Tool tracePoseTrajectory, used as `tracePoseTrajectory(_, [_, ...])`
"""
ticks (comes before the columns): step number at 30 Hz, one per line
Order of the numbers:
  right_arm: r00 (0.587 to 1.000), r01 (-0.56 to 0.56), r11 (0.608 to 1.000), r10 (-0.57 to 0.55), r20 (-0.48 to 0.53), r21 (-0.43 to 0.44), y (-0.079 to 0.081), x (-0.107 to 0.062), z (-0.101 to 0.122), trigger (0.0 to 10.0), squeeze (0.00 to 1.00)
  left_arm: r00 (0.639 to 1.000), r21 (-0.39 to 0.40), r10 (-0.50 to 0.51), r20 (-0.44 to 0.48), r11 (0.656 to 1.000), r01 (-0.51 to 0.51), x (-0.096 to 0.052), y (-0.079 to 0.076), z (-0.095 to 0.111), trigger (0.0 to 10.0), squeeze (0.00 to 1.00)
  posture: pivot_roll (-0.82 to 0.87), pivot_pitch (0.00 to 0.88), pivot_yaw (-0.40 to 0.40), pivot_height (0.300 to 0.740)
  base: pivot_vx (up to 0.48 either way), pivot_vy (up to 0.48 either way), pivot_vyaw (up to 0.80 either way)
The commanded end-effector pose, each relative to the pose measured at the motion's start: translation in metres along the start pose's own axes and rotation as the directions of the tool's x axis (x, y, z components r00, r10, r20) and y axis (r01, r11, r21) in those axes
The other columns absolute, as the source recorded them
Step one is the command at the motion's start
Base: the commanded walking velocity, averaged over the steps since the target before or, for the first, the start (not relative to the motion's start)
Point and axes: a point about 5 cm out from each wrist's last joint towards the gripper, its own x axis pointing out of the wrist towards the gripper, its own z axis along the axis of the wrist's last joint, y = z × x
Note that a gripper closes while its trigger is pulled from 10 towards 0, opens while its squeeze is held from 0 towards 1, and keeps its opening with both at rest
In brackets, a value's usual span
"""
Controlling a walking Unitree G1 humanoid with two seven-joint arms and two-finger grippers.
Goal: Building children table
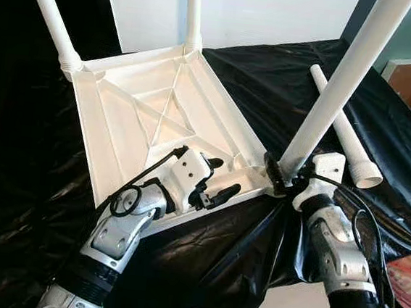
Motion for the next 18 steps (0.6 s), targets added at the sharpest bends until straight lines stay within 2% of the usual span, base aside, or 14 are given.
tracePoseTrajectory(1, [0.997, -0.081, 0.997, 0.081, -0.017, -0.007, 0.004, 0.002, -0.004, 10.0, 0.00, 1.000, 0.004, 0.006, -0.010, 1.000, -0.006, 0.000, 0.002, 0.001, 10.0, 0.00, 0.01, 0.089, -0.004, 0.740, 0.000, 0.000, 0.00])
tracePoseTrajectory(2, [0.993, -0.117, 0.993, 0.116, -0.026, -0.023, 0.004, 0.005, -0.004, 10.0, 0.00, 1.000, 0.005, 0.002, -0.009, 1.000, -0.002, 0.000, 0.001, 0.001, 10.0, 0.00, 0.01, 0.089, -0.004, 0.740, 0.000, 0.000, 0.00])
tracePoseTrajectory(7, [0.988, -0.150, 0.988, 0.148, -0.040, -0.045, -0.001, 0.009, -0.004, 9.8, 0.00, 1.000, 0.005, -0.009, -0.006, 1.000, 0.009, 0.000, -0.001, 0.003, 10.0, 0.00, 0.01, 0.088, -0.004, 0.740, 0.000, 0.000, 0.00])
tracePoseTrajectory(8, [0.988, -0.150, 0.987, 0.148, -0.041, -0.051, -0.003, 0.009, -0.003, 8.6, 0.00, 1.000, 0.005, -0.010, -0.006, 1.000, 0.010, 0.000, -0.001, 0.003, 10.0, 0.00, 0.01, 0.089, -0.004, 0.740, 0.000, 0.000, 0.00])
tracePoseTrajectory(9, [0.988, -0.147, 0.988, 0.145, -0.043, -0.053, -0.006, 0.009, -0.004, 0.0, 0.00, 1.000, 0.005, -0.009, -0.007, 1.000, 0.009, 0.000, -0.001, 0.003, 10.0, 0.00, 0.02, 0.089, -0.004, 0.740, 0.000, 0.000, 0.00])
tracePoseTrajectory(18, [0.990, -0.122, 0.992, 0.119, -0.076, -0.030, -0.017, 0.000, -0.013, 0.0, 0.00, 1.000, -0.003, -0.010, -0.009, 1.000, 0.010, -0.001, -0.001, 0.002, 10.0, 0.00, 0.01, 0.095, -0.003, 0.740, 0.000, 0.000, 0.00])
